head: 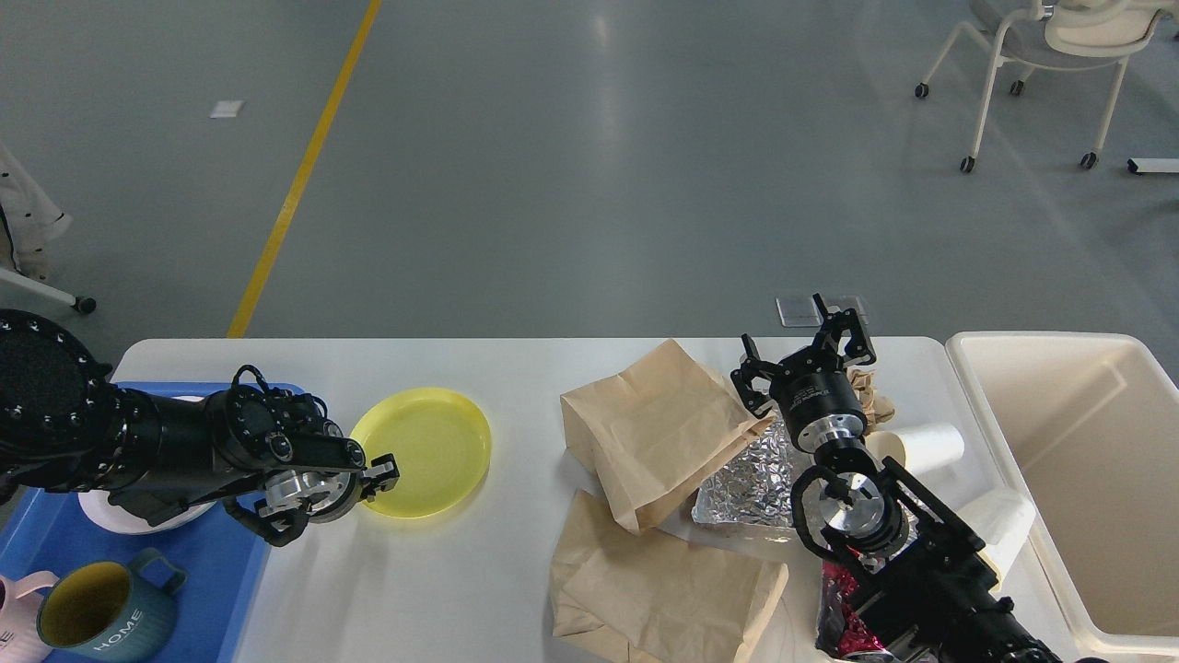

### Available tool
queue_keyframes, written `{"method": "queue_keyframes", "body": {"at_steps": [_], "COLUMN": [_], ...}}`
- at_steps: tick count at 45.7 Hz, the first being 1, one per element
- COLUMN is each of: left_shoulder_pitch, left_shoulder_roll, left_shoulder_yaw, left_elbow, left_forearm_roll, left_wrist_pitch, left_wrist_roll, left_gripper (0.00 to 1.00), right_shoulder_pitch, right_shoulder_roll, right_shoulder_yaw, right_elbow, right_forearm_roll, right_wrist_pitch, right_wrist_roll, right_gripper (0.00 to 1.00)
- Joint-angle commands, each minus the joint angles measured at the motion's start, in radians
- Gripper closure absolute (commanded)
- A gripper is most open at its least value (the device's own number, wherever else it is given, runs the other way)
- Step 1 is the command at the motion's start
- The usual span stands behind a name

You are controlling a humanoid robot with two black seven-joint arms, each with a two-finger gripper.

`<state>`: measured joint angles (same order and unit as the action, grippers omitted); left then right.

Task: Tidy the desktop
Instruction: 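Grip the yellow plate rim with the left gripper and drag it toward the tray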

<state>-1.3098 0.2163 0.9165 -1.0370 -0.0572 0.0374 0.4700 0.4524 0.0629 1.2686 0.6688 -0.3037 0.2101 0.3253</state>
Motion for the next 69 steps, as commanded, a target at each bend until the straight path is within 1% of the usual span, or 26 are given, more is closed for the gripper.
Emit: {"method": "queue_keyframes", "body": {"at_steps": [1,9,12,14,15,18,25,29,32,40,57,69], "left_shoulder_pitch": [0.015,0.032,0.040,0.044,0.049,0.053,0.066,0.075,0.077,0.089,0.098,0.098], "left_shoulder_roll": [-0.003,-0.018,-0.021,-0.023,-0.028,-0.032,-0.037,-0.040,-0.044,-0.048,-0.051,-0.052], "left_shoulder_yaw": [-0.002,-0.011,-0.013,-0.014,-0.018,-0.025,-0.034,-0.041,-0.042,-0.051,-0.057,-0.057], "left_elbow": [0.000,0.008,0.023,0.034,0.040,0.046,0.046,0.048,0.051,0.075,0.074,0.071], "left_forearm_roll": [0.000,-0.003,-0.012,-0.018,-0.024,-0.032,-0.038,-0.038,-0.038,-0.047,-0.056,-0.056], "left_wrist_pitch": [0.059,0.133,0.142,0.142,0.142,0.142,0.142,0.142,0.144,0.145,0.144,0.133], "left_wrist_roll": [-0.001,-0.001,-0.001,-0.001,-0.001,-0.001,-0.004,-0.024,-0.031,-0.030,-0.030,-0.028], "left_gripper": [0.41,0.42,0.43,0.45,0.48,0.52,0.55,0.59,0.59,0.65,0.78,0.96], "right_shoulder_pitch": [0.000,0.000,0.000,0.000,-0.001,0.000,0.000,0.000,0.000,-0.001,0.000,0.000], "right_shoulder_roll": [0.000,0.000,0.000,0.000,0.000,0.000,0.000,0.000,0.000,0.000,0.000,0.000], "right_shoulder_yaw": [0.000,0.000,0.000,0.000,0.000,0.000,0.000,0.000,0.000,0.000,0.000,0.000], "right_elbow": [0.000,0.000,0.000,0.000,0.000,0.000,0.000,0.000,0.000,0.000,0.000,0.000], "right_forearm_roll": [0.000,0.000,0.000,0.000,0.000,0.000,0.000,0.000,0.000,0.000,0.000,0.000], "right_wrist_pitch": [0.000,0.000,0.000,0.000,0.000,0.000,0.000,0.000,0.000,0.000,0.000,0.000], "right_wrist_roll": [0.000,0.000,0.000,0.000,0.000,0.000,0.000,0.000,0.000,0.000,0.000,0.001], "right_gripper": [0.00,0.00,0.00,0.00,0.00,0.00,0.00,0.00,0.00,0.00,0.00,0.00]}}
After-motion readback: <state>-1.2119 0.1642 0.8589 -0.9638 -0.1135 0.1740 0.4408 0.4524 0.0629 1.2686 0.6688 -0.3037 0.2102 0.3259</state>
